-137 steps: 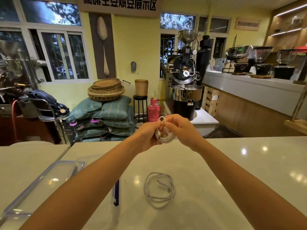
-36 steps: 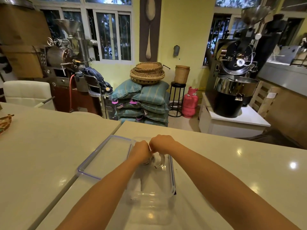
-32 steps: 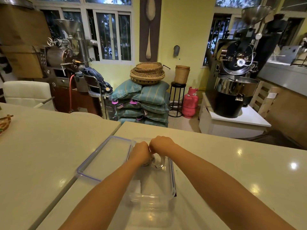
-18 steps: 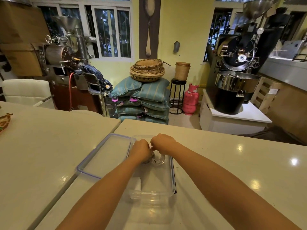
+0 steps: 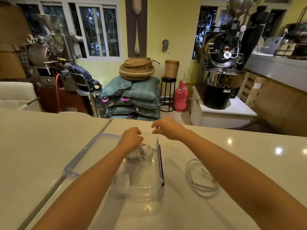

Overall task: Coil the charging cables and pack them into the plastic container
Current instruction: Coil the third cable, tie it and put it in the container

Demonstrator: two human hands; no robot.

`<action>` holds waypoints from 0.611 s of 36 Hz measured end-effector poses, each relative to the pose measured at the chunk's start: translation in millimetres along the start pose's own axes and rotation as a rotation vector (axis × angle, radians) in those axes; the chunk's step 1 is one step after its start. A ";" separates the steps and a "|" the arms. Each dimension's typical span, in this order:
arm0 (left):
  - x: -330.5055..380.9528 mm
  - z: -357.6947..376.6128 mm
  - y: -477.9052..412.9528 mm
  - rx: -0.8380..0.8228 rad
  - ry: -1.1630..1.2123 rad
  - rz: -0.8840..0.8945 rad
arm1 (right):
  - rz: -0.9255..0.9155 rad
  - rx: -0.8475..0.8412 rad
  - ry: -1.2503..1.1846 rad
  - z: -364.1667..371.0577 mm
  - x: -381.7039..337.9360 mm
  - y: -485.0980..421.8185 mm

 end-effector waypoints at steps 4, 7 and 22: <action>32.0 1.3 7.4 -0.015 0.105 0.087 | 0.072 0.071 -0.073 -20.1 33.8 28.0; 59.6 12.8 16.5 -0.053 0.148 0.165 | 0.152 0.060 -0.093 -24.0 61.8 51.7; 121.8 133.5 66.7 -0.454 -0.117 0.344 | 0.468 -0.228 -0.202 34.2 131.6 143.5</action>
Point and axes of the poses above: each hand's wrist, its own y-axis away from the middle knuckle, its own z-axis out of the palm, x = y × z, the point moved 6 cm from there along -y, towards the middle knuckle, and after that the axes turned 1 degree about -x, right-handed, at the moved point
